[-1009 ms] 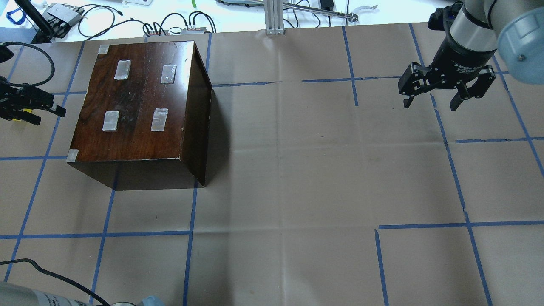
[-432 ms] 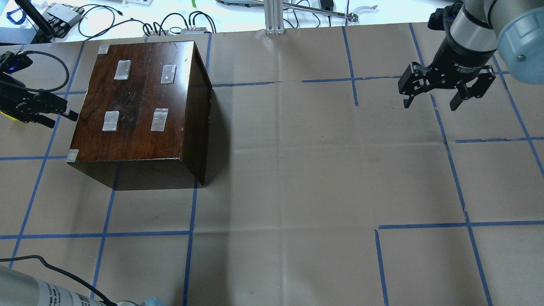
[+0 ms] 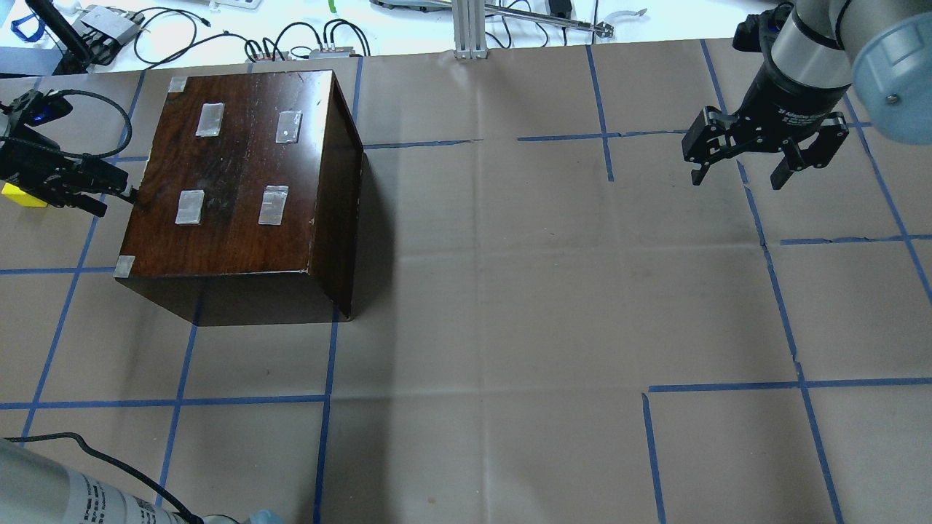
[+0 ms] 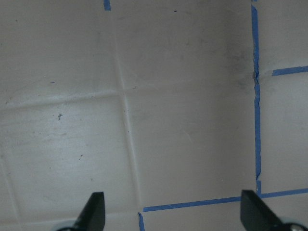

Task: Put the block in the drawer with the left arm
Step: 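Lower the left gripper and hook the white drawer handle, then pull the drawer open with the left gripper, away from the cabinet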

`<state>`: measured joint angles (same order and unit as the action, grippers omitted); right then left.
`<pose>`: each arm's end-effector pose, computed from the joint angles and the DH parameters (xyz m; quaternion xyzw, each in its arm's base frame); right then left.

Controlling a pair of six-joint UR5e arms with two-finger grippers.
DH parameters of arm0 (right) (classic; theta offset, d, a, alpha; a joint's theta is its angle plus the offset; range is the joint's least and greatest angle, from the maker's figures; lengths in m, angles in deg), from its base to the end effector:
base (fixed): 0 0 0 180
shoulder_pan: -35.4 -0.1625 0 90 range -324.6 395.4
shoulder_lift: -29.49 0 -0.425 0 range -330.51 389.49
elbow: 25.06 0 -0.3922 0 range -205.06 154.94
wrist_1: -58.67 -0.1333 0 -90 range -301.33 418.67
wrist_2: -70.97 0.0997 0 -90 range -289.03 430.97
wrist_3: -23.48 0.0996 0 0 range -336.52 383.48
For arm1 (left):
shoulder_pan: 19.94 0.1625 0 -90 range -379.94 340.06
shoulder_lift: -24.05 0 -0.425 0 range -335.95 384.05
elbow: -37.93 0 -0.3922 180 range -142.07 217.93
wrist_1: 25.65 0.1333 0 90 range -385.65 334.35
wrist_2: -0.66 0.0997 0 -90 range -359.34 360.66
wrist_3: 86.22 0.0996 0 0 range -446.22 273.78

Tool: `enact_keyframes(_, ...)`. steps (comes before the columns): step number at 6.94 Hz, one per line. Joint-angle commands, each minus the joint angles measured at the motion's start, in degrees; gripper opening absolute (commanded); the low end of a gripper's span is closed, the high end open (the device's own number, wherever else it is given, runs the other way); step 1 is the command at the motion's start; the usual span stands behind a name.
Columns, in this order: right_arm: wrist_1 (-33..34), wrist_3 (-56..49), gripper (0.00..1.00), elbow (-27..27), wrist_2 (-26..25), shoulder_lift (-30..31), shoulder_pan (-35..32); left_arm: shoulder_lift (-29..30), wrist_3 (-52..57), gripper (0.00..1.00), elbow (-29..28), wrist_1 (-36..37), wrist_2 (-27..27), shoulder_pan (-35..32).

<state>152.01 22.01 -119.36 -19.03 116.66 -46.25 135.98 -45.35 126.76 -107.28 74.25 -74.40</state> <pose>0.0588 -0.5171 0.4323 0.0600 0.9977 0.0329 0.0028 0.2188 -0.5840 0.3030 -0.0304 -0.9836 0.0038 0.1775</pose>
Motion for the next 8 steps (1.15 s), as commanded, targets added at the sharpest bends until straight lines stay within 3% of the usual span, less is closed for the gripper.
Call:
enact_keyframes(1,0.0,0.0,1.00,0.0,0.0,0.0,0.0,1.2,0.1,0.99,-0.3,1.2,0.0,0.0)
enact_keyframes(8,0.0,0.0,1.00,0.0,0.0,-0.1,0.0,2.7,0.2,0.99,-0.6,3.4,0.7,0.1)
